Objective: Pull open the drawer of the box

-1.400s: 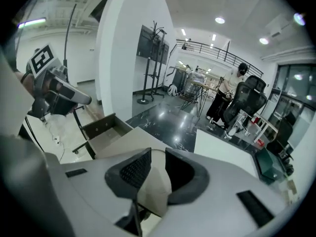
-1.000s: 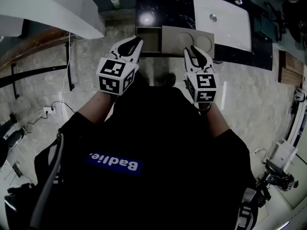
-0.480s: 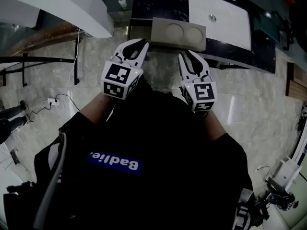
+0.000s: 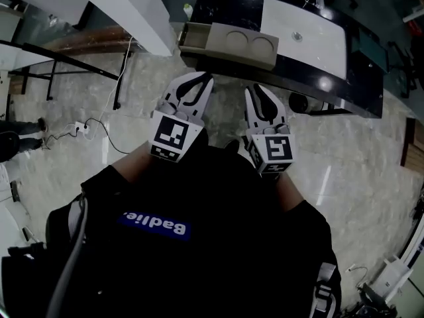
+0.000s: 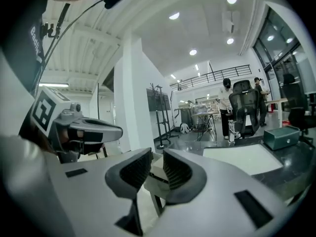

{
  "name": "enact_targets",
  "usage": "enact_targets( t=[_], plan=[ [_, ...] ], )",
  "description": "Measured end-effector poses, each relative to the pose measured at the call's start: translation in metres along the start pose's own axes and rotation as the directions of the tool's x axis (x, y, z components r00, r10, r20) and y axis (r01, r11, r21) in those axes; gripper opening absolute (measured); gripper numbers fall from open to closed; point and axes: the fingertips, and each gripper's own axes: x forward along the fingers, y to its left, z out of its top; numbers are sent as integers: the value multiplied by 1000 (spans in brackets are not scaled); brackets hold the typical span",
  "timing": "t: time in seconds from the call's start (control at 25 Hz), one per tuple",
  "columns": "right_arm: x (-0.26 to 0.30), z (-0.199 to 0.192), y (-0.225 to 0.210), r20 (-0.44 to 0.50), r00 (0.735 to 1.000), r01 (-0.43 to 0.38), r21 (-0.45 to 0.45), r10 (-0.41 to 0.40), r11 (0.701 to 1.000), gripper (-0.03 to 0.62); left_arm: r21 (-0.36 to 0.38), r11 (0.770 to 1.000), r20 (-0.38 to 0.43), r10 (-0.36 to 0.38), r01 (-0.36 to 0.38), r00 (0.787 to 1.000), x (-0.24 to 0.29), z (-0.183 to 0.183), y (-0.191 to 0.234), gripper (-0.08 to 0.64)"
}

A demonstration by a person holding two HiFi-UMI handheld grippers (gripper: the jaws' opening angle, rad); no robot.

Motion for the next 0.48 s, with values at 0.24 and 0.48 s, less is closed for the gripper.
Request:
enact_targets(
  t=[0.24,0.48],
  plan=[
    [-15,50,29,113,994,-2,-27,5,1000,71,53,999,146,-2,-6,989,-28,43,-10,26],
    [-6,43,66,101,995,-3,-92,12,996,71,59,995,146,-88,80,985,-49,35,-3,26]
  ],
)
